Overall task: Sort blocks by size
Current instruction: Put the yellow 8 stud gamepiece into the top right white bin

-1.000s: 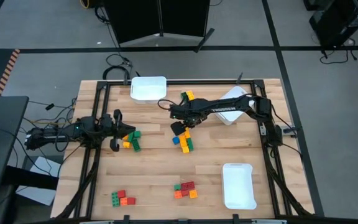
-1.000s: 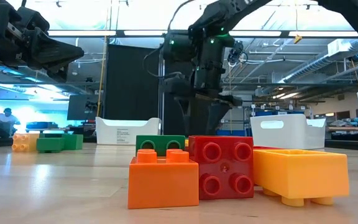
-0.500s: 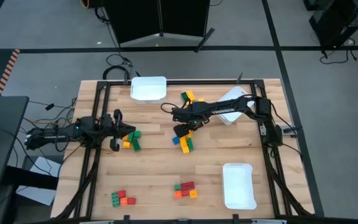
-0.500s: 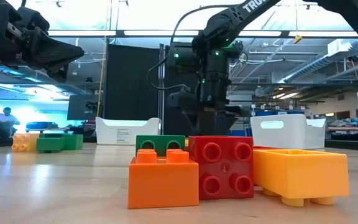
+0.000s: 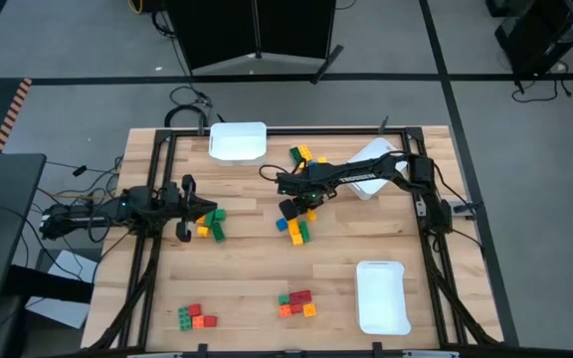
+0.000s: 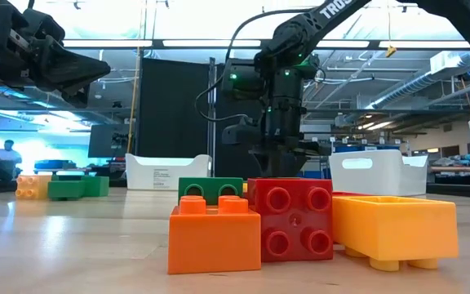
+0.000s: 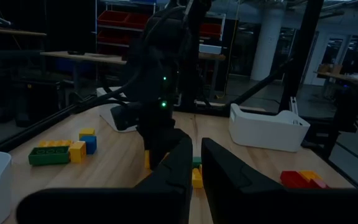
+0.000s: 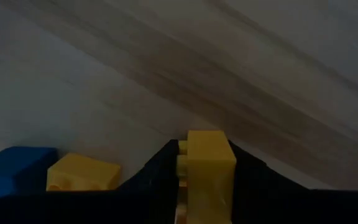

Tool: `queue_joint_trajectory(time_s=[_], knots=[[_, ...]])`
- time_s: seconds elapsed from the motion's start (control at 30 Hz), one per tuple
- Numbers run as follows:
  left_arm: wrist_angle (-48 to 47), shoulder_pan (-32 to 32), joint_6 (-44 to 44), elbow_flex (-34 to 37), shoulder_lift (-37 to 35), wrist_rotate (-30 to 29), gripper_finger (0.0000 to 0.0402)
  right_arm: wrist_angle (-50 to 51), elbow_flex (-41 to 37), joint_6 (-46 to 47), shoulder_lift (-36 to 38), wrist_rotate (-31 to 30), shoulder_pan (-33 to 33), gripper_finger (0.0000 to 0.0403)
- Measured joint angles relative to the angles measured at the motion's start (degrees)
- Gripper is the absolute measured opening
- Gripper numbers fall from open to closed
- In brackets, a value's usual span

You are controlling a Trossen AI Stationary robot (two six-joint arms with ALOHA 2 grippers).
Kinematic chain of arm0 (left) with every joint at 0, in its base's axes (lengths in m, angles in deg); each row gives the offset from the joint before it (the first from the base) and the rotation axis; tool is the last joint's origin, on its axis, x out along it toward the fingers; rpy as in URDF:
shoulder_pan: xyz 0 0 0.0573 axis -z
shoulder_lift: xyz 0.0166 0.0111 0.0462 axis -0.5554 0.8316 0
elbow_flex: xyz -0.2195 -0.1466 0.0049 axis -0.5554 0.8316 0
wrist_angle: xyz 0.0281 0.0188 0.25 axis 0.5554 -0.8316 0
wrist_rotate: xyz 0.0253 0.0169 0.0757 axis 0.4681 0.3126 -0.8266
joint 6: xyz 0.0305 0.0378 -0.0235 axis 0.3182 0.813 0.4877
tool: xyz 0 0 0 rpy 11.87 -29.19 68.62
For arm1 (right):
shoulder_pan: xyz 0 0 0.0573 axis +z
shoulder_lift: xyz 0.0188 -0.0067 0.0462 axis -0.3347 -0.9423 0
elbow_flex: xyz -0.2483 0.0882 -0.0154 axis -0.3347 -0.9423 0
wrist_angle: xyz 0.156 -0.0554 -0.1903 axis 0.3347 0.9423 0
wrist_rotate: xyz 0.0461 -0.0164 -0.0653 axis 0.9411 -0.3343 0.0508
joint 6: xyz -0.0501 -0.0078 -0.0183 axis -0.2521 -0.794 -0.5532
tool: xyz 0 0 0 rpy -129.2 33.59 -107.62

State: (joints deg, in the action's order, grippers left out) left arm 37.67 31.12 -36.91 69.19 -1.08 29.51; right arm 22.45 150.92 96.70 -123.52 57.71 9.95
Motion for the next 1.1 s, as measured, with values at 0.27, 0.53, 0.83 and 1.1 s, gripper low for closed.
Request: queue_joint_trajectory(time_s=[0.27,0.53,0.83,1.1], knots=[[0.0,0.0,0.0,0.0,0.0,0.0,0.0044,-0.3,0.0,-0.2,4.1,-0.2,-0.2,0.0106],[0.0,0.0,0.0,0.0,0.0,0.0,0.0044,-0.1,0.0,-1.5,14.6,-6.7,-0.6,0.0104],[0.0,0.0,0.0,0.0,0.0,0.0,0.0044,8.9,0.1,-6.1,28.7,-13.3,-6.0,0.0104],[0.0,0.0,0.0,0.0,0.0,0.0,0.0044,21.0,-1.9,-16.1,35.2,-14.9,-18.4,0.0104]])
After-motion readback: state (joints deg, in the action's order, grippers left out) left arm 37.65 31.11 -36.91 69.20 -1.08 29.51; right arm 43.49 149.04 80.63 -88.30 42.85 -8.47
